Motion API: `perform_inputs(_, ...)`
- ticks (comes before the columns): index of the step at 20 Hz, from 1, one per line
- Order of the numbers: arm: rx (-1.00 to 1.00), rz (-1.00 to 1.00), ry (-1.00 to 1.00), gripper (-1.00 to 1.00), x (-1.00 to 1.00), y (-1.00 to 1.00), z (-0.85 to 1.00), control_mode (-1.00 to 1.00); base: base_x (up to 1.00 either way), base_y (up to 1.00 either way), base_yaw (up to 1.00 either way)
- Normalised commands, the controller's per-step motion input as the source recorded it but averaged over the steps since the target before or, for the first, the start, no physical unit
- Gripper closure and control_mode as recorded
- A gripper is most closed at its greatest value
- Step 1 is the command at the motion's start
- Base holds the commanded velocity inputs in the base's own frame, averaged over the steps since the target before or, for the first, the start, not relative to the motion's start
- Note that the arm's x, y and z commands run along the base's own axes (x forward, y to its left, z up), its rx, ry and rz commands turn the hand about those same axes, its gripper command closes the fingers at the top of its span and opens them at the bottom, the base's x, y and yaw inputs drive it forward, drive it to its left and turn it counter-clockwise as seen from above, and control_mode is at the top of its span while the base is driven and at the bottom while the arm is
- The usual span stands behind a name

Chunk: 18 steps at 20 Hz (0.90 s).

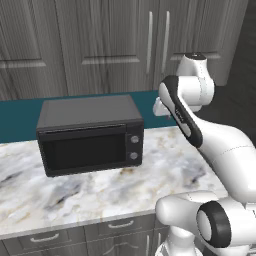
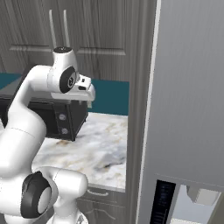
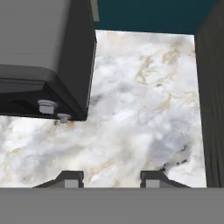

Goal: Move the ketchup and mayonnaise from the cabinet to the dining counter.

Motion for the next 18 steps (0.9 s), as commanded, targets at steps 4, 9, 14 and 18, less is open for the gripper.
perform_inputs(4,0.0,0.0,-0.18,-1.0,-0.13,0.06,0.08,-1.0,0.0,0.0,0.0)
perform_inputs(9,0.0,0.0,-0.77,-1.0,-0.06,0.31,0.87,-1.0,0.0,0.0,0.0)
perform_inputs(14,0.02,0.0,-0.72,-1.0,0.0,0.13,0.96,-1.0,0.0,0.0,0.0)
perform_inputs(18,0.08,0.0,-0.43,-1.0,0.0,0.0,0.8,-1.0,0.0,0.0,0.0)
